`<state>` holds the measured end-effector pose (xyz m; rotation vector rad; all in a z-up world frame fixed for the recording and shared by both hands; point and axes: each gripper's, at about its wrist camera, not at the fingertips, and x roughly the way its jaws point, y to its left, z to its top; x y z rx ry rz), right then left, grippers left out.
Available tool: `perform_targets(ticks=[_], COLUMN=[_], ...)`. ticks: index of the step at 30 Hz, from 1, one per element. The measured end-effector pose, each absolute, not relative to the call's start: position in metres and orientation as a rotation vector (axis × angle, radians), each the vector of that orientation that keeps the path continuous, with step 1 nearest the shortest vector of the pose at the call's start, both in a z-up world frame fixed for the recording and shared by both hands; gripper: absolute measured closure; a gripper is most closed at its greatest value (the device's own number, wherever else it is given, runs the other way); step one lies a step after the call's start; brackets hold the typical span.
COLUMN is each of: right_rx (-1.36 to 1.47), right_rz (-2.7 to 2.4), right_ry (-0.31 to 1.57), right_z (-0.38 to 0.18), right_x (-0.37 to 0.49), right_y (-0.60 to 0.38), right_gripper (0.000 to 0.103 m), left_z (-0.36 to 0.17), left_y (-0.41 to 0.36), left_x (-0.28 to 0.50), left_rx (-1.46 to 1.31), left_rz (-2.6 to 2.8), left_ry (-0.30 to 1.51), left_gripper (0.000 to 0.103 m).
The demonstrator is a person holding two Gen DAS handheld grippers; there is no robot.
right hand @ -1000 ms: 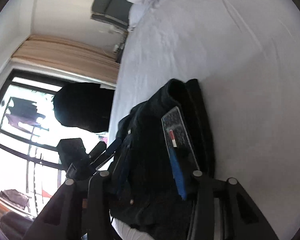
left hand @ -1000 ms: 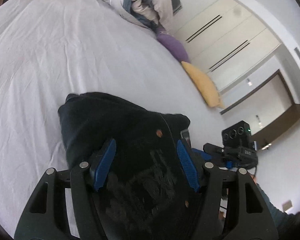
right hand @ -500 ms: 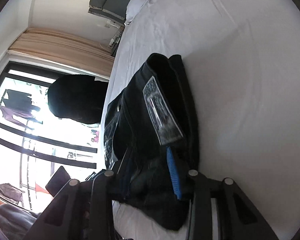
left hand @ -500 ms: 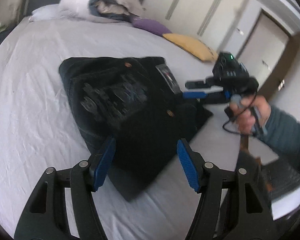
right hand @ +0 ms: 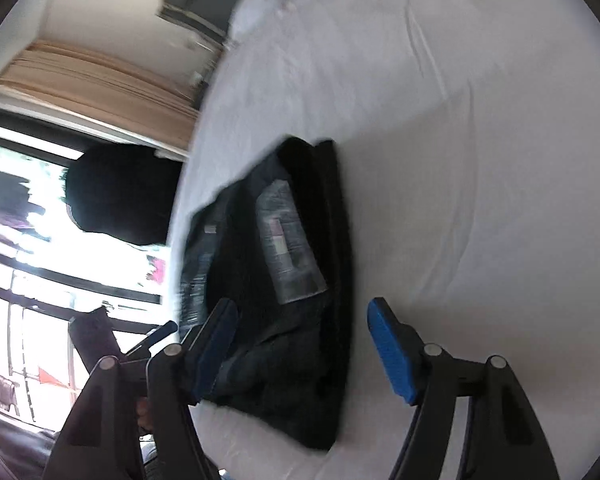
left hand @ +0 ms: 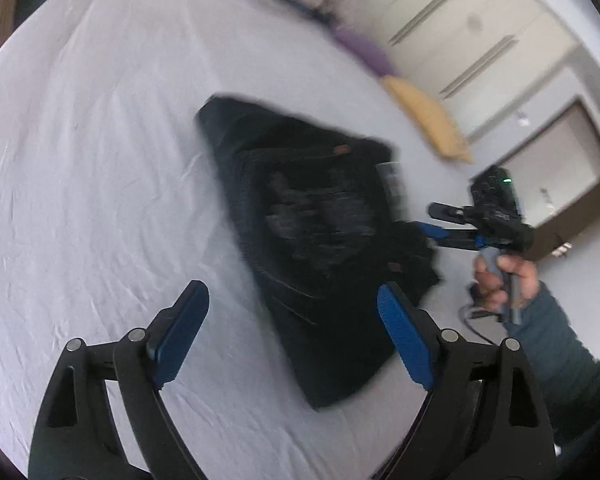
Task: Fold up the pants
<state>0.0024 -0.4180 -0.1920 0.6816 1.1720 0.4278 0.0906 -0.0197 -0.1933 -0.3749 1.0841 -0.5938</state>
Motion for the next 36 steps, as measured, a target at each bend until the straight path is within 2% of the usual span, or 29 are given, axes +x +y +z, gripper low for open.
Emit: perform_targets(ticks=[6,10,12,15,17,18,20,21,23,26,36], right_rx=[0.753,0.787,0.788,0.732,0.658,0.635,0.602,0.586,0.524,0.453,0.374], right_rz=[0.455,0.494,0.503,0.509,0.479,0.463,0.449,0.446,0.428,0.413,0.519], right_ry=[1.203,1.212,1.213,1.213,1.211,1.209,1.177,1.162,1.133,1.102,0.963], right_z=[-0.214,-0.221,-0.221,-0.217,-0.213,-0.212,-0.204,-0.199,-0.187,-0.168,-0.088], right_x=[0.028,0.039,0.04,0.041,0.038,0.036,0.029,0.026,0.02,0.019,0.065], right_y=[-0.414,-0.402,-0.396,-0.382,-0.375,-0.374,-0.373,-0.371,-0.362,-0.347,-0.302], right_gripper=[0.033,0.032,0.032,0.034,0.054,0.058,0.073,0.075,0.081,0.082,0.083], left_z=[-0.217,-0.217,-0.219,-0.221,-0.221,-0.221,-0.219,-0.217,-0.209,-0.194,-0.104], left_y=[-0.03,-0.038,-0.041,-0.034,-0.03,-0.029,-0.029,-0.029,-0.033,-0.035,0.015], left_x=[0.13,0.14,0.144,0.146,0.148,0.147,0.146,0.145,0.145,0.147,0.176], left_rx=[-0.475,-0.488,-0.491,-0.536,-0.571,-0.575,-0.583,-0.578,-0.553,-0.537,-0.484], left_rz=[-0.592,-0.651,-0.66,-0.645,-0.628,-0.624,-0.622,-0.623,-0.622,-0.625,-0.587], left_ry=[1.16,1.198,1.224,1.231,1.224,1.218,1.208,1.203,1.19,1.16,0.992], left_gripper=[0.017,0.021,0.043,0.059,0.068,0.072,0.075,0.078,0.082,0.085,0.086])
